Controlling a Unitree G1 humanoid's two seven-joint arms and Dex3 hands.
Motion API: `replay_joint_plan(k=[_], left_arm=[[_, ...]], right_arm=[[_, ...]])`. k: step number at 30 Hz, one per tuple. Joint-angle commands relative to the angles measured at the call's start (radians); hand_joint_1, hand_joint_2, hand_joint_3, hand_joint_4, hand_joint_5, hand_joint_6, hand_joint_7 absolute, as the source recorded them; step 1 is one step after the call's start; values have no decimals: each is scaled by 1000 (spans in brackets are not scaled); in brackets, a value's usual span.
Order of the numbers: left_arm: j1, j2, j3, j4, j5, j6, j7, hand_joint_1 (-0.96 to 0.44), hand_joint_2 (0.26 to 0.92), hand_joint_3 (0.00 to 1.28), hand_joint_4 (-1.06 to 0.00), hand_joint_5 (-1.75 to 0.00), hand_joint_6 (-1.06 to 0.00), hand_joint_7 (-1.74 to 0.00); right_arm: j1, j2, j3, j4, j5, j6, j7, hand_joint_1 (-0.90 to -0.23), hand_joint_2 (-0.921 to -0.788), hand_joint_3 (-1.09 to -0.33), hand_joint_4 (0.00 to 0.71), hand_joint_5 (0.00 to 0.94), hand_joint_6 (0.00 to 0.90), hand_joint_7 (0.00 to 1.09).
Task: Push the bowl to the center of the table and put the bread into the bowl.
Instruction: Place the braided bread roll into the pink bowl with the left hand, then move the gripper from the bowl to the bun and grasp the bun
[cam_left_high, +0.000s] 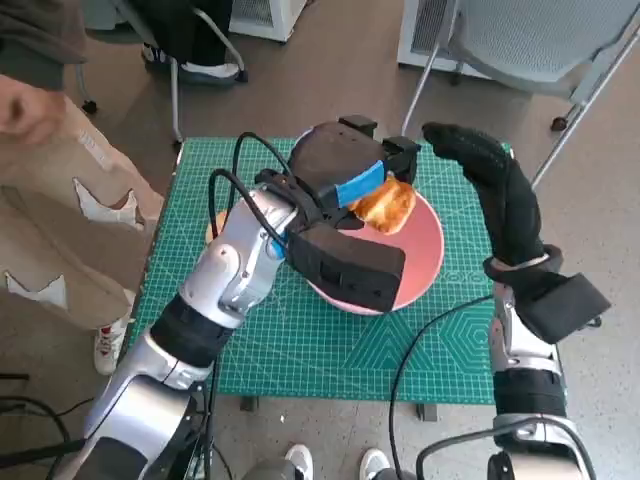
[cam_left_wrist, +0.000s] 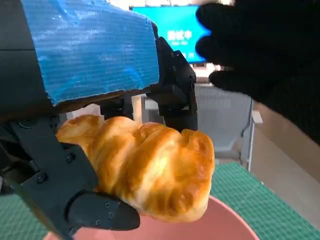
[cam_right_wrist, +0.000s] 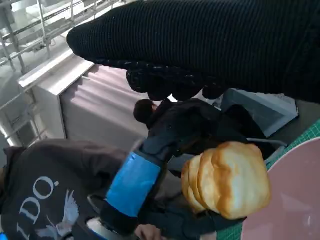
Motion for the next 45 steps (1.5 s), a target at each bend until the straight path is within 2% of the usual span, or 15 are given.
replay_joint_plan(k=[1,2,3,4,7,10,13,20,25,31,37,45], left_arm=[[-16,-14,28,-9,-80,32,-94,22,778,362,-457,-1178,-434,-1042],[-16,-14,29,-17,-90,58,-127,30,783,322,-456,-1047,-427,-896],[-15,-14,30,-23,-96,77,-150,10,783,250,-365,-710,-385,-632],[-16,-12,29,-35,-100,109,-186,-4,788,194,-323,-462,-372,-438],[-16,-7,25,-64,-108,173,-256,-77,782,111,-139,-151,-287,-156],[-17,-2,23,-71,-113,191,-279,-121,773,75,-57,-49,-243,-55],[-12,4,22,-68,-118,175,-269,-172,763,54,-18,-16,-222,-18],[-4,29,11,-57,-99,112,-225,-327,761,36,-1,0,-210,-1],[5,56,5,-77,-79,92,-214,-462,778,32,1,1,-208,0],[28,102,24,-133,-74,87,-223,-546,808,34,1,1,-203,0],[102,195,106,-282,-95,98,-235,-579,835,35,1,1,-195,0],[257,332,271,-459,-126,112,-225,-582,845,23,1,1,-198,-4]], right_arm=[[30,-1,0,-4,-8,21,-14,-716,-921,-824,151,1,-1,400],[30,-1,0,-5,-7,20,-15,-716,-921,-824,151,1,-1,400],[31,0,1,-6,-7,20,-16,-717,-921,-825,151,1,-1,400],[31,0,0,-5,-6,20,-16,-718,-921,-825,151,1,-1,399],[30,2,0,-4,-3,19,-16,-719,-921,-825,151,1,-1,399],[30,4,0,-2,-2,16,-15,-720,-921,-826,151,1,-1,399],[28,6,-1,2,1,13,-13,-720,-921,-826,151,1,-1,399],[23,11,1,8,-2,12,-16,-717,-921,-827,151,0,-1,401],[22,14,1,10,-4,12,-19,-716,-921,-827,151,0,-1,401],[17,18,2,22,-4,9,-19,-715,-921,-827,151,0,-1,401],[18,24,5,21,-6,8,-22,-715,-921,-826,151,0,-1,402],[15,28,7,30,-8,2,-24,-708,-921,-826,151,1,-1,402]])
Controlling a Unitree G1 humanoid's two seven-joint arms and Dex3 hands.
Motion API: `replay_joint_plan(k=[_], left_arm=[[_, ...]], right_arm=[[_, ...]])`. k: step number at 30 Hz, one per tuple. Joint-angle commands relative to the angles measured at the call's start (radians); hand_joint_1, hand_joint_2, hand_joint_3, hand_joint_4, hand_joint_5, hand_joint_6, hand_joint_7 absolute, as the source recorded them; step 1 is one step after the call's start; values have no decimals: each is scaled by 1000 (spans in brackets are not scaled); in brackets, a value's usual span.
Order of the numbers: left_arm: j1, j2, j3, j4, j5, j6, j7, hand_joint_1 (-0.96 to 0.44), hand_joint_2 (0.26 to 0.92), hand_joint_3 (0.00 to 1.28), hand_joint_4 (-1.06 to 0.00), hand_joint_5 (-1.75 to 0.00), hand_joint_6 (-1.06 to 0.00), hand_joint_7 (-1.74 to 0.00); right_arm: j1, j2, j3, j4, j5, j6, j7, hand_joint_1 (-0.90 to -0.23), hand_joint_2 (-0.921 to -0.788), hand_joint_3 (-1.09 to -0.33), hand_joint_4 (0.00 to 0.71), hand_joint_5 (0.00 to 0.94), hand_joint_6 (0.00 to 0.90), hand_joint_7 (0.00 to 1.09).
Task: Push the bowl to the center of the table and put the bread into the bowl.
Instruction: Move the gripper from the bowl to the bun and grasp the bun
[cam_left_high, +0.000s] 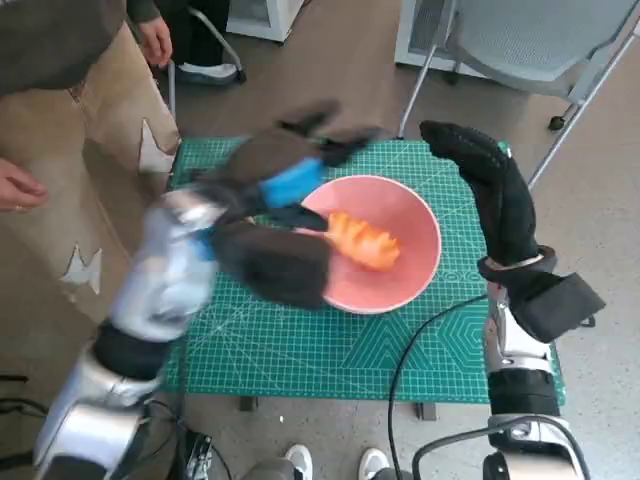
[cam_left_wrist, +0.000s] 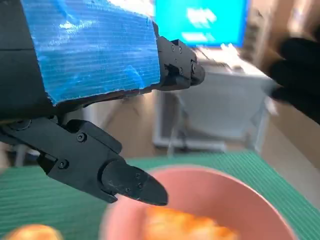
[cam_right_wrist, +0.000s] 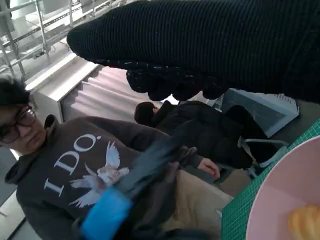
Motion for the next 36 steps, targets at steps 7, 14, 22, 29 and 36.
replay_joint_plan(k=[7,14,22,29,36], left_arm=[[145,148,131,-173,15,123,-69,-571,788,2,1,1,-211,-9],[173,182,112,-201,41,194,-127,-565,741,0,1,1,-212,-8],[176,190,82,-180,73,233,-168,-539,712,0,1,1,-211,-5],[159,180,60,-147,85,259,-176,-529,708,0,1,1,-209,-3],[140,157,37,-77,82,245,-147,-519,707,1,1,1,-208,-2]], right_arm=[[3,11,6,46,-11,-7,-6,-703,-921,-827,152,1,-1,403],[-17,16,11,77,-18,-19,-10,-705,-921,-827,154,1,-1,405],[-31,19,13,103,-11,-31,6,-707,-921,-826,155,2,-1,408],[-38,13,10,116,4,-35,29,-707,-921,-826,156,2,-1,410],[-38,10,5,123,12,-35,48,-707,-921,-827,155,1,-1,410]])
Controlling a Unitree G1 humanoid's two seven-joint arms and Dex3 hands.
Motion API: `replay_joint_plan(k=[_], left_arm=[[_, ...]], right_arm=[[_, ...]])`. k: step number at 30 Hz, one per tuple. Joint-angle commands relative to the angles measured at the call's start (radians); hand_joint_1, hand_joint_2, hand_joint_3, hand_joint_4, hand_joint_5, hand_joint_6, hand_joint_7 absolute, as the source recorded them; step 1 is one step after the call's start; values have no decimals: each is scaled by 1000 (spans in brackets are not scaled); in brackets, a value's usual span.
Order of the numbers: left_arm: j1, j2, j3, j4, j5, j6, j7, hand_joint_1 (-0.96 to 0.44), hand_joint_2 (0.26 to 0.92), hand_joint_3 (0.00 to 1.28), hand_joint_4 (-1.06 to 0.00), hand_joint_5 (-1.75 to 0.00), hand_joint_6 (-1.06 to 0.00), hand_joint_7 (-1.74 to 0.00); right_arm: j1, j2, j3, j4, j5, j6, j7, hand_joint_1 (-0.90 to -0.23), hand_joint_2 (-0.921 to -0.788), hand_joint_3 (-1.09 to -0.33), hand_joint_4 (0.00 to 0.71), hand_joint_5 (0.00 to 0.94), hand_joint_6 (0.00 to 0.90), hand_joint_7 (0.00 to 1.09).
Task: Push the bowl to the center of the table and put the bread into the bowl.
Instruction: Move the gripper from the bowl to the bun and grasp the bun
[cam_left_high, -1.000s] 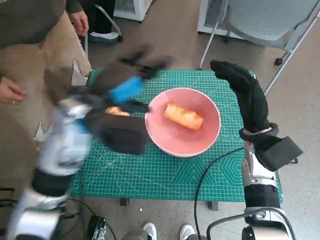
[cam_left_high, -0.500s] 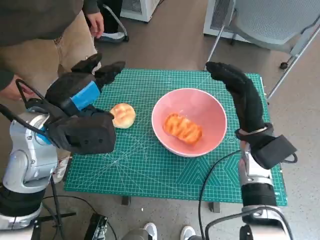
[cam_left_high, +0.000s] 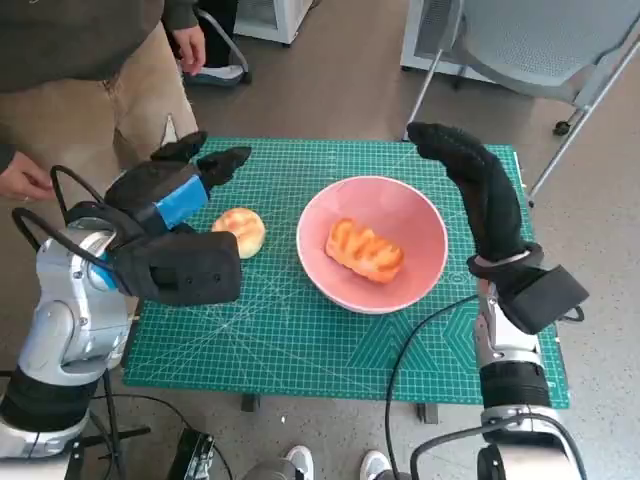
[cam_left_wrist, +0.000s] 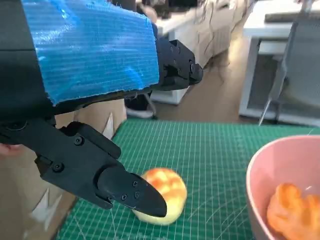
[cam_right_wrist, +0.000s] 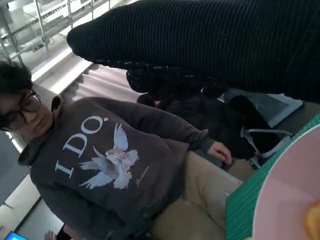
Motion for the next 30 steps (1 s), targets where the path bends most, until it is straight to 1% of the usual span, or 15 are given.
replay_joint_plan(k=[1,7,16,21,30], left_arm=[[-30,-12,-19,47,3,-8,21,-516,707,0,1,1,-207,-1],[-62,-36,-53,125,7,-15,39,-510,707,0,1,1,-204,0],[-139,-67,-110,305,16,-39,58,-531,710,2,1,1,-196,0],[-196,-89,-144,427,20,-42,59,-534,712,2,1,1,-190,0],[-291,-142,-197,649,20,-63,92,-541,712,1,1,1,-184,0]], right_arm=[[7,-9,-3,18,9,6,22,-707,-921,-827,155,1,-1,410],[9,-14,-10,17,13,8,33,-708,-921,-828,155,1,-1,410],[22,-26,-20,-4,26,15,50,-703,-921,-831,153,0,-1,414],[31,-30,-21,-23,28,20,50,-698,-921,-833,153,0,-1,417],[43,-35,-19,-49,26,30,43,-704,-921,-833,153,0,-1,410]])
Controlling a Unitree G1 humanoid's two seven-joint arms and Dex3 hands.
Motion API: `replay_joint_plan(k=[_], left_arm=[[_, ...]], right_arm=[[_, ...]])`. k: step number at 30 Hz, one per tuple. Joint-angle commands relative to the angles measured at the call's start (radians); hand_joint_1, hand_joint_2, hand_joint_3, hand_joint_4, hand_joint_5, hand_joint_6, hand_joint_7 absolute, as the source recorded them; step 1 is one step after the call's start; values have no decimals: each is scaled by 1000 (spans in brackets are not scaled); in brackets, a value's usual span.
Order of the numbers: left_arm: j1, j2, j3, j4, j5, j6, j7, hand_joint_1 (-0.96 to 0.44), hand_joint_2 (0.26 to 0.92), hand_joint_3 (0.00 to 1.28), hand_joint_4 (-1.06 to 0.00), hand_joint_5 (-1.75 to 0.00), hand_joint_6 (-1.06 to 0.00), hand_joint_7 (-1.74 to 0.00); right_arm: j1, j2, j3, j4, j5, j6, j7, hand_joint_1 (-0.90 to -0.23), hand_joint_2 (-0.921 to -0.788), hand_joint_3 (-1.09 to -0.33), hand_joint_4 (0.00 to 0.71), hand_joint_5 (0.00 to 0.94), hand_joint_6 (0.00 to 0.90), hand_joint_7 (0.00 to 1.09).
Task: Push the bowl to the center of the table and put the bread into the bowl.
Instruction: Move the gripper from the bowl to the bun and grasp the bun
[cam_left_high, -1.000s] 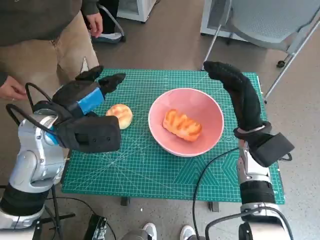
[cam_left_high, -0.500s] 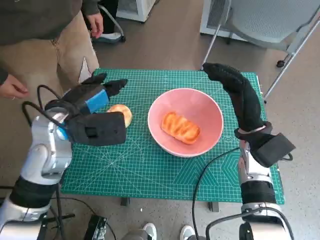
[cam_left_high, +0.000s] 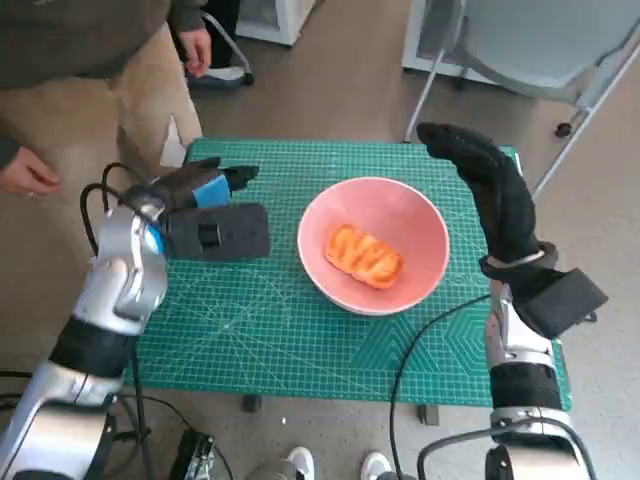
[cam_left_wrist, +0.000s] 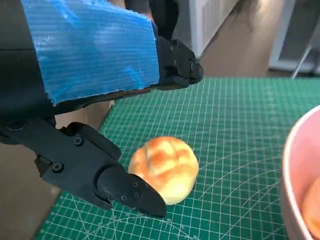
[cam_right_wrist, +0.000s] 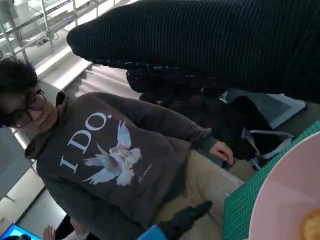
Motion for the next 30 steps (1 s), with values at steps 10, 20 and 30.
replay_joint_plan(k=[10,20,30], left_arm=[[-141,-74,-73,262,9,-18,45,-523,706,0,1,1,-181,0],[-183,-99,-93,375,-2,-29,56,-514,709,2,1,1,-180,0],[-213,-123,-107,469,-6,-44,79,-489,712,2,1,1,-181,-1]], right_arm=[[46,-11,-4,-24,6,33,2,-709,-921,-834,152,0,-1,399],[55,-13,-6,-33,7,37,-1,-715,-921,-834,152,0,-1,398],[62,-13,-7,-48,2,44,-9,-713,-921,-834,152,0,-1,398]])
